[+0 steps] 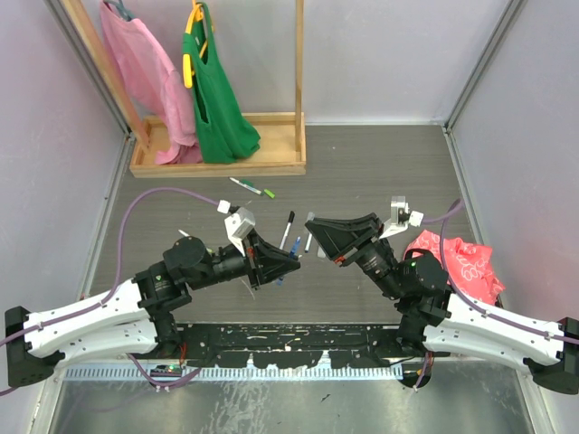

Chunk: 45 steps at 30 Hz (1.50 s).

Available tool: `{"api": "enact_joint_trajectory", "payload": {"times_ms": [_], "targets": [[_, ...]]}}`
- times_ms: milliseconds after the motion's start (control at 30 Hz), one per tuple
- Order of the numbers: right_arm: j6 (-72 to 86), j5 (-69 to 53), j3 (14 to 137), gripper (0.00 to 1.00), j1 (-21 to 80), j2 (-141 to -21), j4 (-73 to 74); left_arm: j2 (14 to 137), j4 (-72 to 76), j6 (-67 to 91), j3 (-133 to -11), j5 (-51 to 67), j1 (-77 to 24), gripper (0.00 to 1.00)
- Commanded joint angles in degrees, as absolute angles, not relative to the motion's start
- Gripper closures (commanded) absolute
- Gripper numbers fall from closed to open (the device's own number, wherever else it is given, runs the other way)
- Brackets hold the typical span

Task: Insert the pens into the pen caps
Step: Insert the pen cap onto the pen.

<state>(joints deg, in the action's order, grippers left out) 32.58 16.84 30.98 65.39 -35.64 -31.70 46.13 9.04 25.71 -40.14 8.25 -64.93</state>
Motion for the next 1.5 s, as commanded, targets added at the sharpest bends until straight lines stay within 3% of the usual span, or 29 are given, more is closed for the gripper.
{"api": "enact_joint_trajectory", "payload": {"times_ms": [0,1467], "targets": [[32.22,15.39,32.24,1.00,65.17,-35.16,-34.98,45.42,14.12,25.49,-41.45,7.40,-65.13,1.00],[34.24,14.87,30.12,1.00,65.21,-36.36,-36.36,46.20,14.85,25.99,-41.31,6.89,-65.13,1.00]]}}
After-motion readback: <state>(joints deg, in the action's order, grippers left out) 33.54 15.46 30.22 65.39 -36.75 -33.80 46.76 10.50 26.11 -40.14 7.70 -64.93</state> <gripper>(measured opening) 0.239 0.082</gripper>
